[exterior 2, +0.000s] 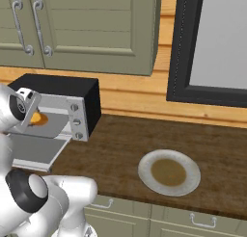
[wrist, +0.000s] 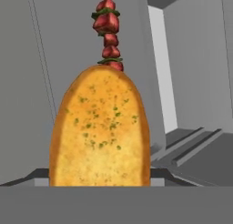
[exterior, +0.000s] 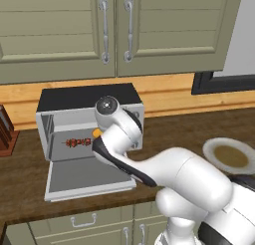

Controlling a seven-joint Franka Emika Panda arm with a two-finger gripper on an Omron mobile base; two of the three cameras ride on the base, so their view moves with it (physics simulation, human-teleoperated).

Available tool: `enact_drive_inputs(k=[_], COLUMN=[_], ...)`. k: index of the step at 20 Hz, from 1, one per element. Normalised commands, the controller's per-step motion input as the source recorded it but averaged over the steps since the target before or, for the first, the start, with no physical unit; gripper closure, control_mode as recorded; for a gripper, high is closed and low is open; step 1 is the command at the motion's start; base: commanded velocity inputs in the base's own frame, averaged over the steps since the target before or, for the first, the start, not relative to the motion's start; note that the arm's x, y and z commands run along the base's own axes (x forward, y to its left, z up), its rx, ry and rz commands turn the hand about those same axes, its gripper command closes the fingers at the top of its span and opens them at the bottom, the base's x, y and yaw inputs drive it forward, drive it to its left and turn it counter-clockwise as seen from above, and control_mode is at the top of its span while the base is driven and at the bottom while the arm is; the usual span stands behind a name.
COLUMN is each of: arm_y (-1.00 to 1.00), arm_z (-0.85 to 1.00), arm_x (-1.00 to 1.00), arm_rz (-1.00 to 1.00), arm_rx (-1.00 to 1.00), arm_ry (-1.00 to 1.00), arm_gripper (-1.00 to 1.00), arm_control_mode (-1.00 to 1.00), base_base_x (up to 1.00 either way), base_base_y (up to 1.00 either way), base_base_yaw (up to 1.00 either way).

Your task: Pick up the kebab skewer and baguette bread, and place them inside the toaster oven. Close the toaster oven door and start by setting the timer.

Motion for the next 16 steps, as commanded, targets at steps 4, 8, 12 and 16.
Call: enact_drive_inputs(k=[4, 8, 12, 16], arm_y=[0.04, 0.0, 0.0, 0.0], arm_z=[0.0, 0.0, 0.0, 0.0], arm_x=[0.0, 0.0, -0.01, -0.06], arm_rz=[0.0, 0.0, 0.0, 0.0], arm_rx=[-0.01, 0.0, 0.0, 0.0], arm_ry=[0.02, 0.0, 0.01, 0.03], arm_gripper=[-1.0, -1.0, -1.0, -1.0], arm_control_mode=[-1.0, -1.0, -1.0, -1.0], base_base_x=[0.0, 0.0, 0.0, 0.0], base_base_y=[0.0, 0.0, 0.0, 0.0], base_base_yaw=[0.0, 0.0, 0.0, 0.0])
